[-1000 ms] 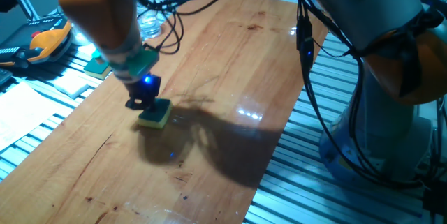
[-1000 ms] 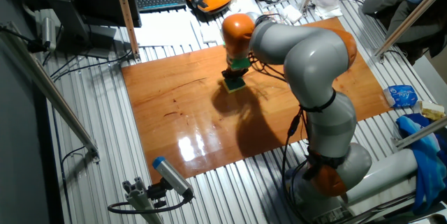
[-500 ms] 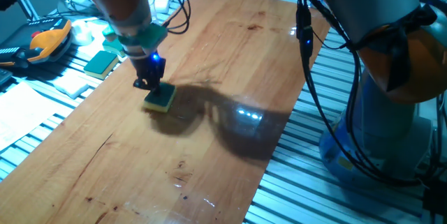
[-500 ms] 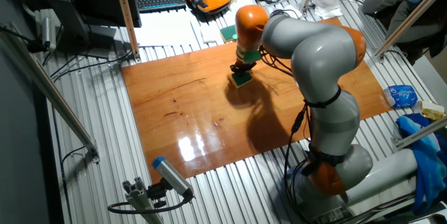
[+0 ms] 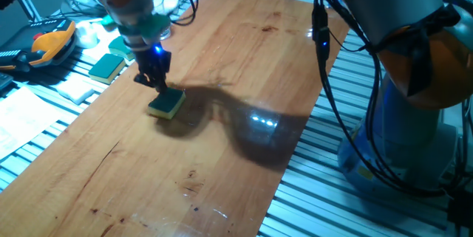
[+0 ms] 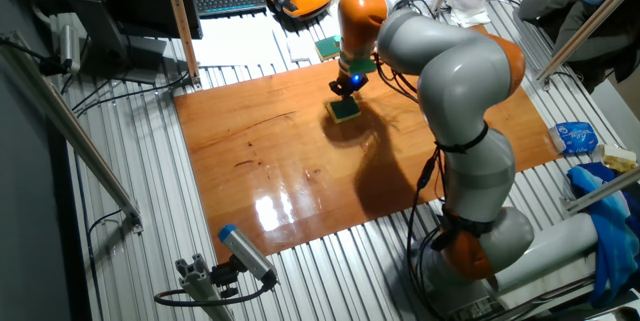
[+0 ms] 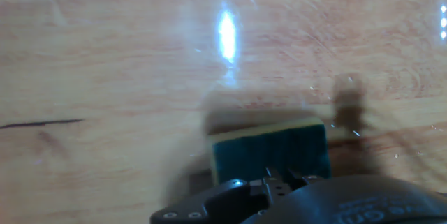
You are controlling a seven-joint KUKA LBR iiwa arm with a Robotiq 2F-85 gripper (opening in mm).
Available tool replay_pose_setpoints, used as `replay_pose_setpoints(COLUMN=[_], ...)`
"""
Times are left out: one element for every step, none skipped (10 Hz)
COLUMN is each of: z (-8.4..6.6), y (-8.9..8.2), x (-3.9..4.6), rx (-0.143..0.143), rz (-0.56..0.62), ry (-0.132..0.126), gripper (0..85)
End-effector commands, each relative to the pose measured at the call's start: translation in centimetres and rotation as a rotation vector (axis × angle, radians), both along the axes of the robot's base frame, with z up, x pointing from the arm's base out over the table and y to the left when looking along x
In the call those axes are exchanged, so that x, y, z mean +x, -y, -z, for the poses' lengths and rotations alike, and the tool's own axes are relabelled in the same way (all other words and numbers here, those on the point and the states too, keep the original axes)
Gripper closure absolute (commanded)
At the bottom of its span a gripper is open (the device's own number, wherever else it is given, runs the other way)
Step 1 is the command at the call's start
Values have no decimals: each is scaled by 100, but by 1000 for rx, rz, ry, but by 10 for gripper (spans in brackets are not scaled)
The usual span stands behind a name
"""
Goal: Clean the tabletop with a sponge
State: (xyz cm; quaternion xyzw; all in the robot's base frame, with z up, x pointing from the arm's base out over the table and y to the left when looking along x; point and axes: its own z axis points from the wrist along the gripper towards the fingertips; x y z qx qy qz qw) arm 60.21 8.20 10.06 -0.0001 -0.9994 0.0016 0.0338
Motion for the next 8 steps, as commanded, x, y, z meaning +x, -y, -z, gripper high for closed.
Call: replay_pose_setpoints(z=[-44, -89, -127, -158, -185, -208, -213, -212], y=[-19, -42, -55, -65, -78, -92, -97, -93], x=[-4, -41, -79, -127, -172, -210, -222, -223], rx=[12, 5, 10, 25, 32, 39, 37, 34], rz=[-21, -33, -40, -45, -47, -48, -48, -48], ry=[-7, -1, -4, -5, -7, 0, 4, 7], gripper=[850, 850, 850, 850, 850, 850, 850, 850])
